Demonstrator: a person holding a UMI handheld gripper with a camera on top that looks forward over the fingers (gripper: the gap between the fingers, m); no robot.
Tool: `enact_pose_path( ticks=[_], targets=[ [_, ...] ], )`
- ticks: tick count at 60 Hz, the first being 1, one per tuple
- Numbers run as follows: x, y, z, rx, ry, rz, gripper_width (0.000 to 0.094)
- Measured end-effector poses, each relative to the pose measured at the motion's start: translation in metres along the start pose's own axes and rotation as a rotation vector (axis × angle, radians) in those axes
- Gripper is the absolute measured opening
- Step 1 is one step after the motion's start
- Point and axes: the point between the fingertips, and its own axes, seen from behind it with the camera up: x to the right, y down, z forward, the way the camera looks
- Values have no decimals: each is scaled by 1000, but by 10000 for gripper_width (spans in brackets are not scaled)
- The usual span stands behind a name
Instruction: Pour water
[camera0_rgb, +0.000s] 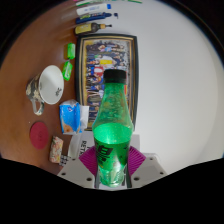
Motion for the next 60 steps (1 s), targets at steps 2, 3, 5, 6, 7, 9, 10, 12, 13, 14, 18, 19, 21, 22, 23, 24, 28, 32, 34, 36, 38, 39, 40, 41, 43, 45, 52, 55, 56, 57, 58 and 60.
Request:
enact_pose_path(
  ticks=[2, 3, 5, 6, 7, 9, 10, 12, 13, 14, 18, 19, 21, 22, 23, 24, 28, 32, 34, 36, 38, 39, 40, 41, 43, 45, 52, 55, 56, 57, 58, 60],
  targets=[
    [0, -5, 6, 12, 9, -75, 356],
    [1, -7, 10, 20, 16, -112, 355],
    [1, -11, 15, 27, 28, -183, 353],
    [1, -13, 18, 30, 32, -215, 352],
    [0, -15, 20, 34, 35, -244, 352],
    [-3, -19, 24, 36, 38, -298, 354],
    [-4, -20, 26, 37, 39, -325, 355],
    [-7, -23, 31, 44, 49, -379, 352],
    [-7, -25, 33, 41, 55, -409, 354],
    [-7, -26, 34, 39, 62, -439, 354],
    [-8, -36, 38, 52, 93, -540, 353],
    [-10, -38, 40, 56, 94, -563, 354],
    [-14, -40, 42, 58, 94, -599, 354],
    [-16, -40, 43, 60, 92, -613, 357],
    [-18, -41, 44, 64, 90, -622, 356],
    [-20, -42, 45, 64, 85, -630, 354],
    [-25, -41, 46, 63, 73, -646, 354],
    [-26, -39, 47, 63, 65, -632, 355],
    [-26, -38, 46, 64, 60, -615, 355],
    [-25, -36, 46, 63, 52, -589, 355],
    [-25, -35, 44, 61, 40, -552, 354],
    [-24, -34, 44, 61, 34, -526, 356],
    [-22, -34, 43, 62, 27, -498, 352],
    [-21, -33, 42, 61, 21, -468, 352],
    [-17, -32, 40, 57, 4, -400, 353],
    [-11, -32, 37, 61, -13, -315, 352],
    [7, -30, 23, 54, -49, 16, 351],
    [16, -26, 20, 57, -72, 145, 354],
    [18, -25, 18, 59, -76, 189, 352],
    [20, -25, 16, 64, -80, 233, 351],
    [22, -25, 14, 68, -85, 276, 354],
    [24, -24, 10, 75, -97, 364, 354]
  ],
)
